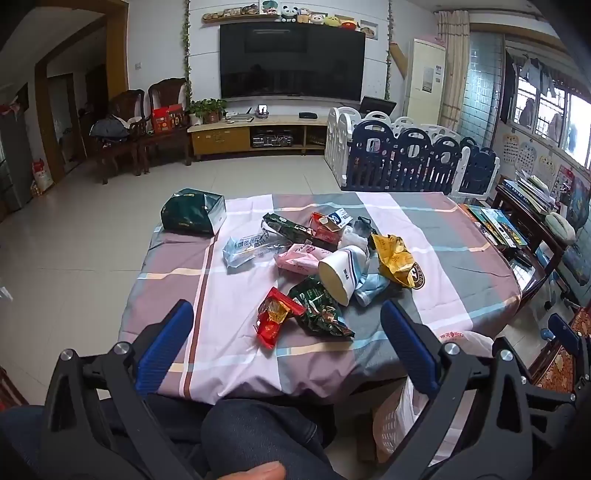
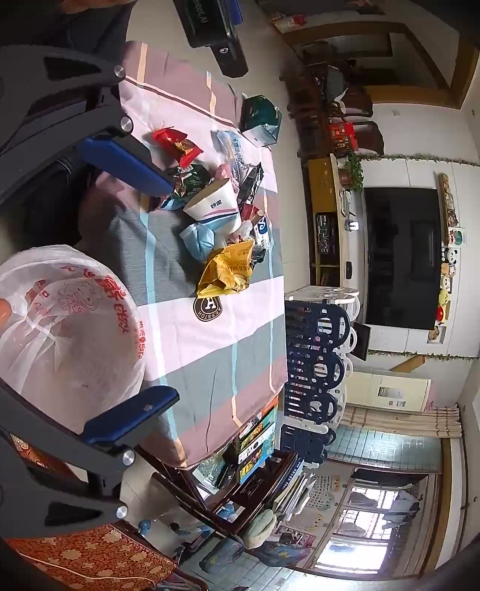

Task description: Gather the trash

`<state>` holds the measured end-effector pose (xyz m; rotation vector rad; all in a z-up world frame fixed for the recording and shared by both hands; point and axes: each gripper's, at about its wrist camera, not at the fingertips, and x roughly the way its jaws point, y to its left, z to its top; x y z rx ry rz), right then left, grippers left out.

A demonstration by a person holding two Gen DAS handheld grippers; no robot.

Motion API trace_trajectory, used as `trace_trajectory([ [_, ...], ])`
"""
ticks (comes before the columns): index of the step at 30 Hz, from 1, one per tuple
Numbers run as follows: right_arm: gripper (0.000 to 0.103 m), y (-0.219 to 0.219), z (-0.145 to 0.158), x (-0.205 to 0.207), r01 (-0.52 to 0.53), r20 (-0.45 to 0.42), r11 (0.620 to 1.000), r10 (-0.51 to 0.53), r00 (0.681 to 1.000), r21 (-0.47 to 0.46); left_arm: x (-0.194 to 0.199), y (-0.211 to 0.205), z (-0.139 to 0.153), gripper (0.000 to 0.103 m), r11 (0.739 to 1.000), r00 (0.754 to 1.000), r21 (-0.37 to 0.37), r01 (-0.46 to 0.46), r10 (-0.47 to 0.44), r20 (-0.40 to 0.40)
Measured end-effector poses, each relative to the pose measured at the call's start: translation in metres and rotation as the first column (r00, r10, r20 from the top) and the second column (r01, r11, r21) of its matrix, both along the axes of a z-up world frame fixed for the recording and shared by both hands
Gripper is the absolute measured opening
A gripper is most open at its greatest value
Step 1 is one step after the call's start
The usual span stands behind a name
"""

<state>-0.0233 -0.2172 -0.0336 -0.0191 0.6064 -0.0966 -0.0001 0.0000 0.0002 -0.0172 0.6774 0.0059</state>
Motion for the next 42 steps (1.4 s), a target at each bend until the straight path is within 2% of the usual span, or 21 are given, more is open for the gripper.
trace_trajectory([
  [4,0.1,-0.001,0.001,0.001,0.0,-0.002,1.0,0.0,1.0,-0.002,-0.001,0.001,0.0,0.1,1.0,1.0,0.014,-0.003,0.002,0.005],
  [7,0.1,-0.001,0.002,0.0,0.002,0.002,1.0,-0.002,1.0,-0.009,0.003,-0.002,-0.012,0.1,1.0,1.0,0.027,-0.013,0.014,-0.006],
  [14,0.1,-0.005,0.006,-0.002,0.006,0.008,1.0,-0.006,1.0,-0.011,-0.002,0.0,-0.002,0.1,0.998,1.0,0.067,-0.02,0.02,0.002],
  [42,0.1,-0.004,0.008,0.001,0.012,0.014,1.0,-0.011,1.0,-0.019,0.0,0.002,-0.009,0.1,0.997,1.0,0.074,-0.02,0.022,-0.018],
])
